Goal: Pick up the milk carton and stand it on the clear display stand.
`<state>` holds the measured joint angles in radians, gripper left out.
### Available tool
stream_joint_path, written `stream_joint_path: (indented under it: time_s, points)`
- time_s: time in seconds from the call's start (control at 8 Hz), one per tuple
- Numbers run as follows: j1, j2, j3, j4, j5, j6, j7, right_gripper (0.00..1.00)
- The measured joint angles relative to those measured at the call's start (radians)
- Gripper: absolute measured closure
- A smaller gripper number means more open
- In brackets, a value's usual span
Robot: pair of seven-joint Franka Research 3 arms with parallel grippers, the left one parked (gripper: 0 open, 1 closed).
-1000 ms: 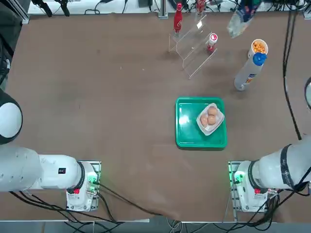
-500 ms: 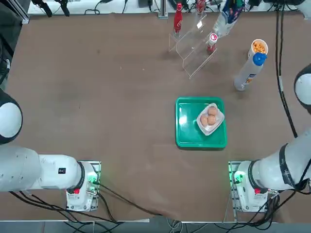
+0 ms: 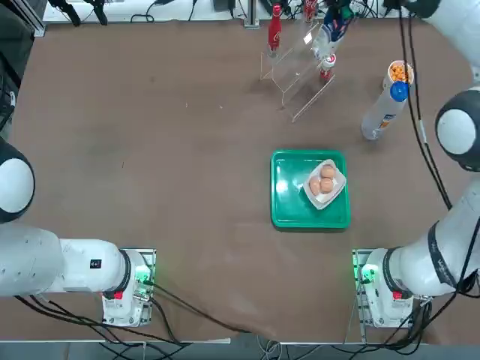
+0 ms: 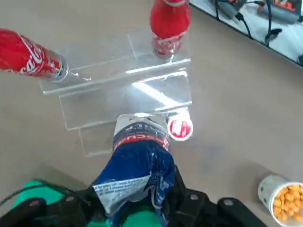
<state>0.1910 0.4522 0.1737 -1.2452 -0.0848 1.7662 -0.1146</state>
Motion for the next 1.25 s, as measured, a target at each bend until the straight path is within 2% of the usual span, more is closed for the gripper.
stream_joint_path:
  time_s: [0.38, 1.25]
  points:
    - [0.028, 0.055, 0.0, 0.012, -0.03, 0.068, 0.0, 0.5]
    - [0.052, 0.115, -0.001, 0.049, -0.033, 0.09, 0.0, 0.49]
